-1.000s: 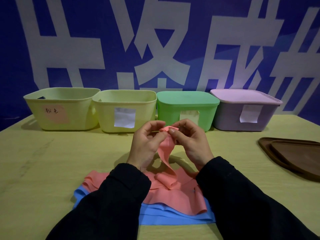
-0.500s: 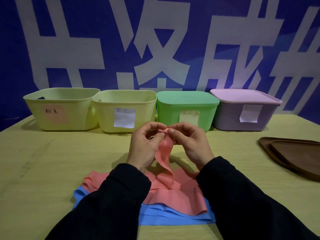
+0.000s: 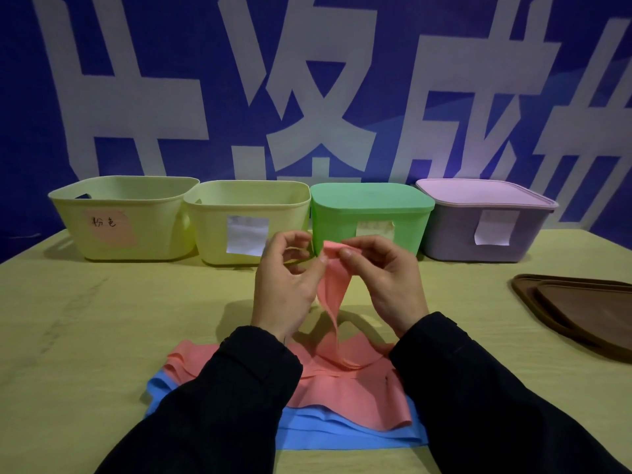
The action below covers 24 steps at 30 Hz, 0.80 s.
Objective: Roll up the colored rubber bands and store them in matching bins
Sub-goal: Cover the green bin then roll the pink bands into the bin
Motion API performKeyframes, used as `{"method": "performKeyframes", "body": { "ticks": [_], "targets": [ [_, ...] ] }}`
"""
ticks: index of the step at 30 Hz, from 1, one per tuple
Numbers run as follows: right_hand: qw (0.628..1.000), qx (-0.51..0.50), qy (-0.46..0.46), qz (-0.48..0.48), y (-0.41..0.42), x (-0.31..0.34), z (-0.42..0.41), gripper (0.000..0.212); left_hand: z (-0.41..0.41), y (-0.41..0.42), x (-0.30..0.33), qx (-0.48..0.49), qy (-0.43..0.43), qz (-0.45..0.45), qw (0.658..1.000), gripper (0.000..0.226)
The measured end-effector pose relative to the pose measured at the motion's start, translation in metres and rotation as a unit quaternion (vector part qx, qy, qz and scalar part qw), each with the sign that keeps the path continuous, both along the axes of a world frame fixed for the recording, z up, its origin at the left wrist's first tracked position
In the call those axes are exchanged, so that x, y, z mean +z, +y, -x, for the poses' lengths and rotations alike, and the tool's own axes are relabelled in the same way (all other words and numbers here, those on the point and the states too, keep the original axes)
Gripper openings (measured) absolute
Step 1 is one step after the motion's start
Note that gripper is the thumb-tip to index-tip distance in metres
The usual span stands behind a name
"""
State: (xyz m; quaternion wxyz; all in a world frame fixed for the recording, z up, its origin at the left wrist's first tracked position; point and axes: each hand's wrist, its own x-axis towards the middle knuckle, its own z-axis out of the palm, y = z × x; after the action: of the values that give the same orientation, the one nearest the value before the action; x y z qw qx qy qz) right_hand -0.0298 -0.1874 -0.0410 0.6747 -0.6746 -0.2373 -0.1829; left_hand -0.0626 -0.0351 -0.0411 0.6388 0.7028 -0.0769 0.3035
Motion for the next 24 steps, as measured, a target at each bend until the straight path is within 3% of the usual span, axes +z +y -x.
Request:
{"method": "performKeyframes", "body": {
  "ticks": [2, 4, 6, 9, 13, 15, 17, 21, 24],
  "targets": [
    [0.996, -0.059, -0.065, 0.028, -0.002, 0.001, 0.002, 0.012, 0.003, 0.001, 0.003, 0.008, -0.011, -0.016, 1.0, 0.011],
    [0.979, -0.107, -0.151, 0.087, 0.0, 0.002, 0.009, 0.012, 0.008, -0.002, 0.005, -0.032, 0.015, -0.009, 0.999, 0.029],
    [0.96, -0.118, -0.214, 0.134, 0.006, 0.001, 0.014, 0.011, 0.01, -0.006, 0.01, -0.075, 0.049, 0.029, 0.996, 0.034],
    [0.943, -0.101, -0.257, 0.184, 0.012, 0.002, 0.019, 0.008, 0.006, -0.001, 0.011, -0.109, 0.05, 0.114, 0.986, 0.023],
    [0.983, -0.068, -0.139, 0.102, 0.004, 0.013, 0.021, 0.019, 0.004, 0.003, 0.007, -0.143, 0.034, 0.032, 0.989, 0.011],
    [0.994, 0.008, -0.071, 0.088, -0.004, 0.017, 0.016, 0.031, 0.006, -0.001, 0.007, -0.169, 0.026, -0.024, 0.985, 0.01],
    [0.992, 0.094, -0.009, 0.088, -0.009, 0.02, 0.012, 0.029, 0.006, -0.002, 0.005, -0.176, 0.019, -0.052, 0.983, 0.009],
    [0.991, 0.127, 0.027, 0.03, -0.012, 0.021, 0.011, 0.005, 0.006, 0.002, 0.007, -0.159, 0.02, -0.007, 0.987, 0.025],
    [0.992, 0.122, 0.011, 0.02, -0.013, 0.022, 0.012, 0.014, 0.008, 0.003, 0.012, -0.16, 0.015, 0.03, 0.987, 0.034]
  ]
}}
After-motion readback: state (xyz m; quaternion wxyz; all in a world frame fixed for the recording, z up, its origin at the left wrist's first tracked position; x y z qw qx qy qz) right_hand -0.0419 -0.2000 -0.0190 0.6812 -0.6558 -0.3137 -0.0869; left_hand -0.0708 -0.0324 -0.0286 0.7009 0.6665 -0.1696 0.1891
